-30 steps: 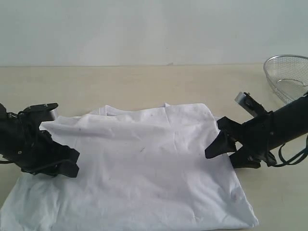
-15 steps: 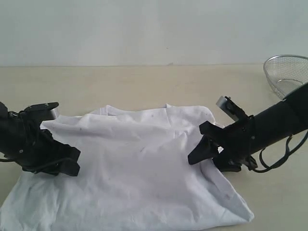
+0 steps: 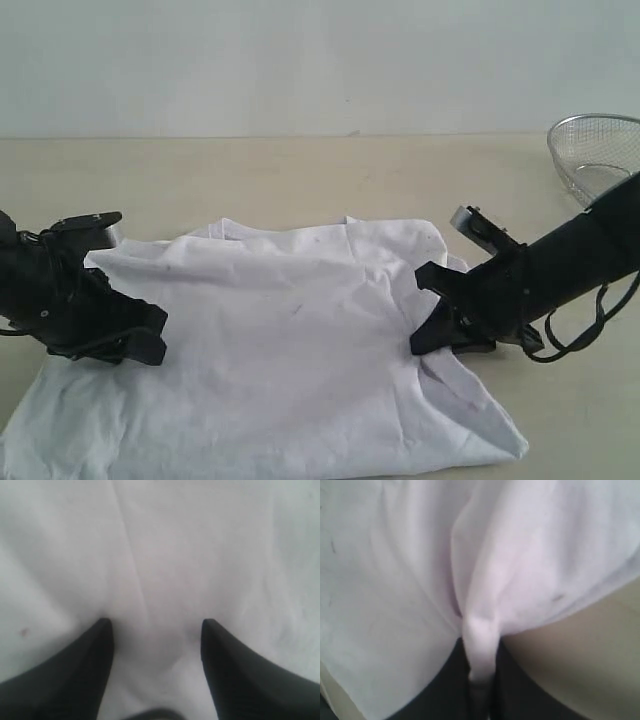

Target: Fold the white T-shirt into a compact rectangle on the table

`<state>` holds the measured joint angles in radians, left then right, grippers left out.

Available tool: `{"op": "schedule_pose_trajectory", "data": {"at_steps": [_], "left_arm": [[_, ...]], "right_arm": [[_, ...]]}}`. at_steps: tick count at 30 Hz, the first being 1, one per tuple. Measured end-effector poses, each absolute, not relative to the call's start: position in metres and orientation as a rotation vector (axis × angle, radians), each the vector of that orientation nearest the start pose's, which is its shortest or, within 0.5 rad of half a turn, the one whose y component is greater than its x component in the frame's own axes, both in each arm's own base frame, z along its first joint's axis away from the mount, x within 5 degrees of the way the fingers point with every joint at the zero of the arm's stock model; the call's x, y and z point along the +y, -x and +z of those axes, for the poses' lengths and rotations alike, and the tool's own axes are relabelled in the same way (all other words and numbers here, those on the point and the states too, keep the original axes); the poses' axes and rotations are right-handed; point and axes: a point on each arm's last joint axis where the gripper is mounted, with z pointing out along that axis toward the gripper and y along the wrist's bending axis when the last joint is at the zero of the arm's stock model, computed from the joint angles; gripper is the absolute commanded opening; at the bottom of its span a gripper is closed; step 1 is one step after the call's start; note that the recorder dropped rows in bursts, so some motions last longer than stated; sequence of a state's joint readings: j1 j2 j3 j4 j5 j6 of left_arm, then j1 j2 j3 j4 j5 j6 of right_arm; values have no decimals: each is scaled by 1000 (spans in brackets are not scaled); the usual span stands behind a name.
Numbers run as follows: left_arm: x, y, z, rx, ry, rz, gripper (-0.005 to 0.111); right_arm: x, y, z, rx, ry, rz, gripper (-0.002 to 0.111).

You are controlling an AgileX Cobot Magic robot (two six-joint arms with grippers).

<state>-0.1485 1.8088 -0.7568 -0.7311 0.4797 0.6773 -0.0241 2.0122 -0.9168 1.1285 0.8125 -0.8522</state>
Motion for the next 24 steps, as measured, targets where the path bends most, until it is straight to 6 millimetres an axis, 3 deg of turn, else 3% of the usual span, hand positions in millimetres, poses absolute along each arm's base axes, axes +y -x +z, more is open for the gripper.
{"op": "schedule_pose_trajectory", "data": {"at_steps": [11, 17, 24], "left_arm": [[-73, -283, 115, 2873, -292, -510, 52], [-76, -285, 120, 2885, -305, -558, 50], [-76, -286, 142, 2813, -314, -557, 49]], "right_arm": [[26, -315, 122, 2811, -137, 1023, 0], [25, -313, 123, 2818, -123, 1022, 0], [24, -312, 125, 2815, -118, 1017, 0]]}}
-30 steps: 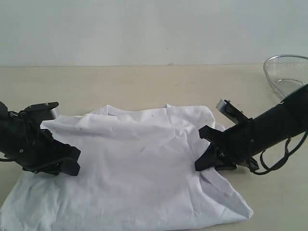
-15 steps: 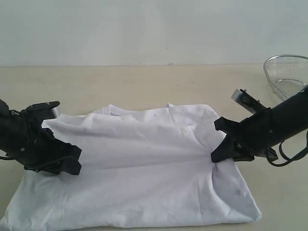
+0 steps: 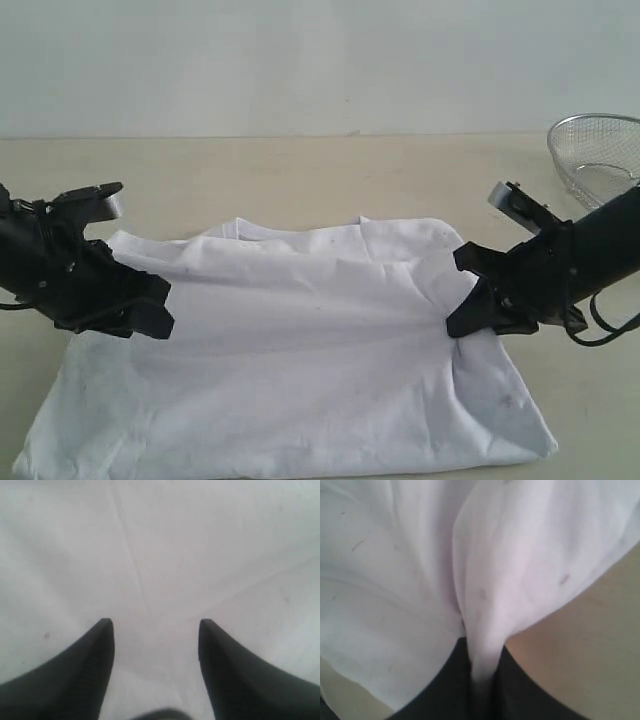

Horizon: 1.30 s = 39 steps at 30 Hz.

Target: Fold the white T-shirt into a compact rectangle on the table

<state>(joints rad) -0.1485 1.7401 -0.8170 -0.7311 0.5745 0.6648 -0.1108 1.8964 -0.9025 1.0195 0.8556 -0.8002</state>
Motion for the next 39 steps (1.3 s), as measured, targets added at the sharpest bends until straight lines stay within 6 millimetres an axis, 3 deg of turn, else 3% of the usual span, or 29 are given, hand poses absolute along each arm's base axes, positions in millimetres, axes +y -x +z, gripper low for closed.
{"op": "schedule_pose_trajectory", "data": {"at_steps": [9, 14, 28, 39], "left_arm": [[-76, -285, 154, 2772, -320, -552, 49], [-76, -285, 160, 2751, -323, -550, 49], [-76, -280, 183, 2683, -340, -555, 49], [-76, -276, 191, 2668, -358, -552, 47]], "right_arm": [[27, -308, 167, 2697, -69, 1024, 0], [31, -306, 173, 2685, -43, 1043, 0], [81, -303, 180, 2672, 98, 991, 0], [128, -320, 215, 2567, 225, 1015, 0]]}}
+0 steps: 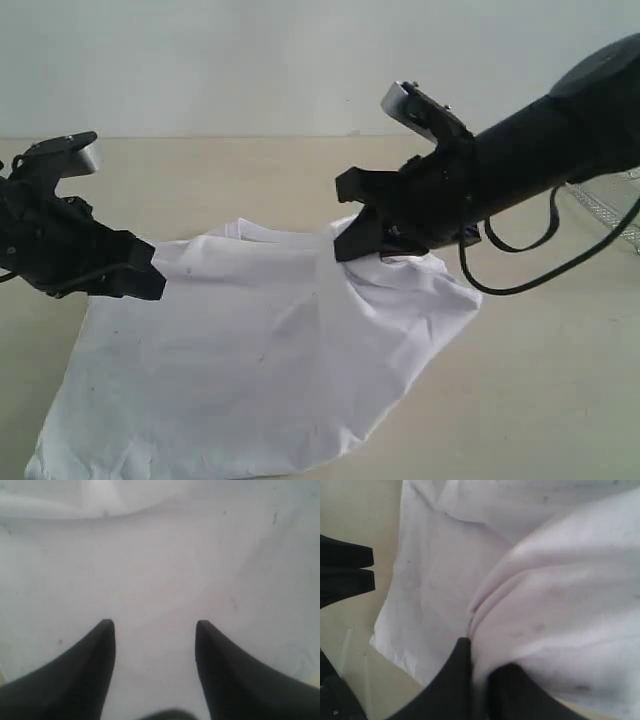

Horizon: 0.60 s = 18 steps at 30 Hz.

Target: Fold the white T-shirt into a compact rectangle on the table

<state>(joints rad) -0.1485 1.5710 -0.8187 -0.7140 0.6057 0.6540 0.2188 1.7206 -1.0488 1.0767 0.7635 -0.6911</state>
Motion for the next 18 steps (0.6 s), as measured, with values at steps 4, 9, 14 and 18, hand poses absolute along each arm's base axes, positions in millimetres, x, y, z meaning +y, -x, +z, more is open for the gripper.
{"op": "schedule_pose_trajectory", "data": {"at_steps": [4, 9, 14, 18], "left_arm": [[-71, -273, 204, 2637, -338, -488, 47], [-60, -265, 224, 2607, -266, -347, 47], [-49, -255, 244, 2572, -230, -205, 47], [-44, -247, 254, 2550, -219, -159, 47]], "right_arm": [[147, -321, 225, 2532, 269, 1017, 0], [166, -319, 227, 2526, 321, 1033, 0], [186, -319, 209, 2558, 346, 1013, 0], [199, -316, 202, 2571, 367, 1012, 0]]}}
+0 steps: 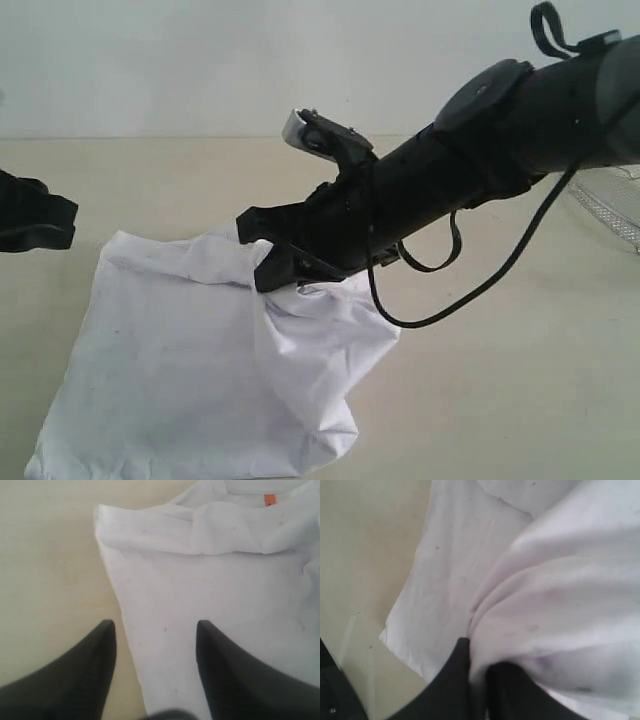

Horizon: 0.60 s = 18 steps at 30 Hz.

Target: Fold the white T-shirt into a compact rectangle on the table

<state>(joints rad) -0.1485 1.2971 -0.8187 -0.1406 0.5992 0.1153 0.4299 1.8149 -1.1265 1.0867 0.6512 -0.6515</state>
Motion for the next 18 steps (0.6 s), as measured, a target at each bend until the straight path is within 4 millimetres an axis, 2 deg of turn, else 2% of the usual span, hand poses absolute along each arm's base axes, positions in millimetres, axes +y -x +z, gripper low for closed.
{"op": "schedule_pose_trajectory", "data": {"at_steps": [5, 14, 18], "left_arm": [[-43, -243, 258, 2554, -218, -150, 47], [-43, -242, 258, 2563, -211, -151, 47], [-43, -242, 257, 2572, -213, -152, 47]], "right_arm": [[209, -318, 204, 2559, 384, 1031, 0], [235, -315, 219, 2493, 444, 1051, 0], [247, -316, 212, 2505, 460, 1058, 0]]}}
